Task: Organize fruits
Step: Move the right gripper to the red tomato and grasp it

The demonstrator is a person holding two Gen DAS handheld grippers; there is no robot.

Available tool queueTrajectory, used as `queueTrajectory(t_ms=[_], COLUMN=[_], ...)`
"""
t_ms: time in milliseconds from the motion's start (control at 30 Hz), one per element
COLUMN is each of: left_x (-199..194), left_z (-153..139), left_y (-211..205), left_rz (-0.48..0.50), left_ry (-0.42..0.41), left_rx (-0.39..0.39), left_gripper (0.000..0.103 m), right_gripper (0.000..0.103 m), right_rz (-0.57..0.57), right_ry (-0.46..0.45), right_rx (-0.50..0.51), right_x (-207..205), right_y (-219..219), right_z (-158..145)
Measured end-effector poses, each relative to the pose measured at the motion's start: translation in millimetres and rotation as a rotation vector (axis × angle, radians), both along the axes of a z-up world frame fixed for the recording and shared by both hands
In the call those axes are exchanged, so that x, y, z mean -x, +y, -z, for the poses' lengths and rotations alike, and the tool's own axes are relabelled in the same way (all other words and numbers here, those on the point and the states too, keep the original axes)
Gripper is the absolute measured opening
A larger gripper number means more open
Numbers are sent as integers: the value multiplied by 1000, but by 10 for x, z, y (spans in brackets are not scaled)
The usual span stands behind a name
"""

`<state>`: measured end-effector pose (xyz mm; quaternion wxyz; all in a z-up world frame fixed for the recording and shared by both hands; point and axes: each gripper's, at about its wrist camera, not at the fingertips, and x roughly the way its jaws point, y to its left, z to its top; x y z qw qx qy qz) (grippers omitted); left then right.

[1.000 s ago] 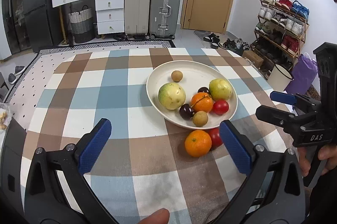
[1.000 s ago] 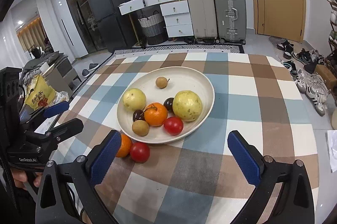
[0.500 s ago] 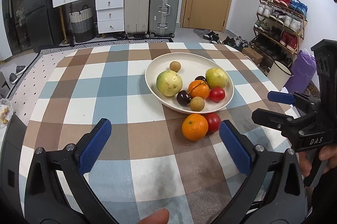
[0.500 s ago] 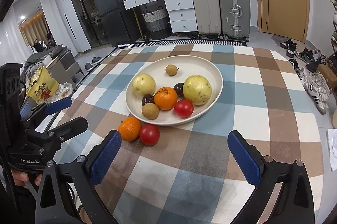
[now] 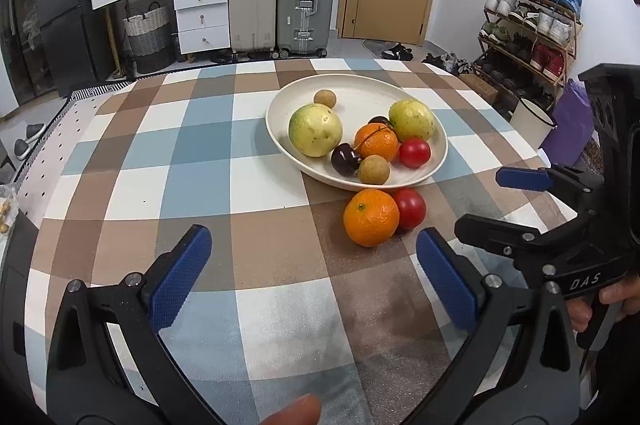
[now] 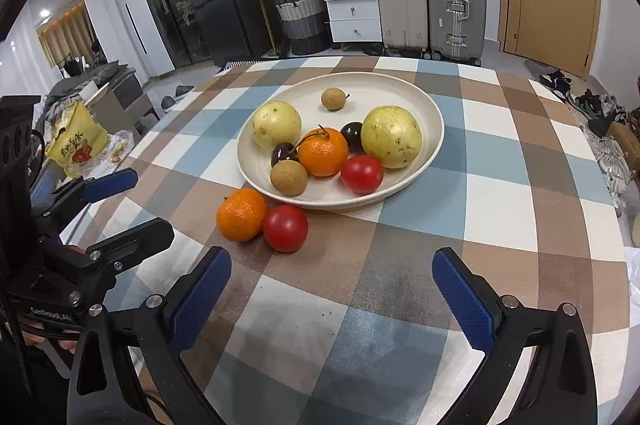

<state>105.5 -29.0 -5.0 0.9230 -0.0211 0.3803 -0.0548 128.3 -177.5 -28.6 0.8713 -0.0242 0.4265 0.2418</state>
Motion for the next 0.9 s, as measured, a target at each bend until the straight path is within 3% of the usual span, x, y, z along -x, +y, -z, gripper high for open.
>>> queueTrajectory(t_ms=[167,433,900], left_x=[-66,-121,-127], left_z=[105,182,241], left_y=[21,106,182], left_rz=[-3,-22,-31], left_ry=[19,28,37], left_rx=[4,24,38], left_gripper=[102,102,102], right_gripper=[102,100,82], right_rz=[0,-36,-67], right_ry=[-1,8,-2], right_rx=[74,80,162], right_x=[-63,-124,-200], right_y=[96,247,440], right_z=[109,184,301])
